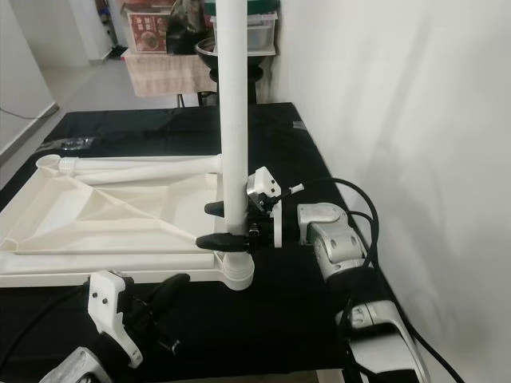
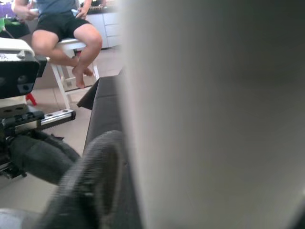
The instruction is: Building children table
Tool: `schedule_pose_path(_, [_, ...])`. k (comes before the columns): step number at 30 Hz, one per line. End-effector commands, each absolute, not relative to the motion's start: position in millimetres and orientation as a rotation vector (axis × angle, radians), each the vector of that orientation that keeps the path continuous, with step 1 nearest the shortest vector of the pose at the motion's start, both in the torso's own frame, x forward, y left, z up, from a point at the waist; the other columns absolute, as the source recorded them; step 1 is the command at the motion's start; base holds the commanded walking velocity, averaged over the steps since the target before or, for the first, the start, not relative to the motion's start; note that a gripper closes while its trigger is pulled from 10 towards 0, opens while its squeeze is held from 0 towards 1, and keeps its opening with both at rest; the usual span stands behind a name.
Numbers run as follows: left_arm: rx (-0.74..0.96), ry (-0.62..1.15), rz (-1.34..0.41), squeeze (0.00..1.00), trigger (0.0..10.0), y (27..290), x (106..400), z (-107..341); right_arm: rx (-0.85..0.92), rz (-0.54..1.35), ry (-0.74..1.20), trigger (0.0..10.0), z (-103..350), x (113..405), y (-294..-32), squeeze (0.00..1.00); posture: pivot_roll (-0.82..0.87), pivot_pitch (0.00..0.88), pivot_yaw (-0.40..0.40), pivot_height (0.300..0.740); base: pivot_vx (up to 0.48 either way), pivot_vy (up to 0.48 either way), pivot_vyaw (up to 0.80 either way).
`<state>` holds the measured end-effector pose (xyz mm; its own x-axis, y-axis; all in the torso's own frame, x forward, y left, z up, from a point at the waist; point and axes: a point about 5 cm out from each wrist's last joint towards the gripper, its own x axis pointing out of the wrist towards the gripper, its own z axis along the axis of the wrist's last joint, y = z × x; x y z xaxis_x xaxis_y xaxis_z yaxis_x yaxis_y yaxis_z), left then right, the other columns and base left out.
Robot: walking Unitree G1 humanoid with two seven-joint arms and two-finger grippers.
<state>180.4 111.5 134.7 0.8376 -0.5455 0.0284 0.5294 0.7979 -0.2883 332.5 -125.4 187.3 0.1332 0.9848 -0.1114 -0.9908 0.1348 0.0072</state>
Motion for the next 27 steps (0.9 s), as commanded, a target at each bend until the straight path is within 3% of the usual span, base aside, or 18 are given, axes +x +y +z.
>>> schedule_pose_path(1, [-0.289, 0.077, -0.621, 0.00, 10.0, 110.1, 176.4, 136.1, -0.063, 1.491, 0.105, 0.0, 186.4, 331.9, -124.9, 0.00, -0.04, 0.000, 0.002, 0.740, 0.000, 0.000, 0.00])
schedule_pose_path(11, [-0.291, 0.076, -0.653, 0.00, 10.0, 108.6, 177.0, 138.3, -0.048, 1.456, 0.140, 0.0, 168.8, 317.0, -139.1, 0.00, -0.06, 0.000, 0.007, 0.740, 0.000, 0.000, 0.00])
schedule_pose_path(12, [-0.293, 0.070, -0.647, 0.00, 10.0, 109.7, 177.9, 138.0, -0.116, 1.333, 0.203, 0.0, 151.6, 307.9, -140.8, 0.00, -0.05, 0.000, -0.005, 0.740, 0.000, 0.000, 0.00])
schedule_pose_path(15, [-0.294, 0.071, -0.645, 0.00, 10.0, 110.4, 178.0, 138.1, -0.155, 1.272, 0.229, 0.0, 144.3, 305.1, -141.0, 0.00, -0.05, 0.000, -0.008, 0.740, 0.000, 0.000, 0.00])
schedule_pose_path(17, [-0.294, 0.069, -0.641, 0.00, 10.0, 113.1, 178.2, 138.8, -0.092, 0.826, 0.293, 0.0, 124.7, 300.2, -127.0, 0.00, -0.06, 0.000, 0.000, 0.740, 0.000, 0.000, 0.00])
schedule_pose_path(18, [-0.294, 0.069, -0.641, 0.00, 10.0, 113.1, 178.2, 138.8, -0.092, 0.826, 0.293, 0.0, 124.7, 300.2, -127.0, 0.00, -0.06, 0.000, 0.000, 0.740, 0.000, 0.000, 0.00])
schedule_pose_path(19, [-0.294, 0.069, -0.641, 0.00, 10.0, 114.2, 178.4, 139.3, -0.043, 0.662, 0.325, 0.0, 119.0, 294.7, -124.8, 0.00, -0.07, 0.000, 0.003, 0.740, 0.000, 0.000, 0.00])
schedule_pose_path(20, [-0.293, 0.068, -0.641, 0.00, 10.0, 115.4, 179.4, 139.3, -0.142, 0.569, 0.288, 0.0, 122.0, 291.1, -125.0, 0.00, -0.08, 0.000, 0.017, 0.740, 0.000, 0.000, 0.00])
schedule_pose_path(27, [-0.287, 0.065, -0.671, 0.00, 10.0, 115.7, 185.0, 139.6, -0.198, 0.432, 0.236, 0.0, 138.9, 318.6, -144.2, 0.00, -0.08, 0.000, 0.020, 0.740, 0.000, 0.000, 0.00])
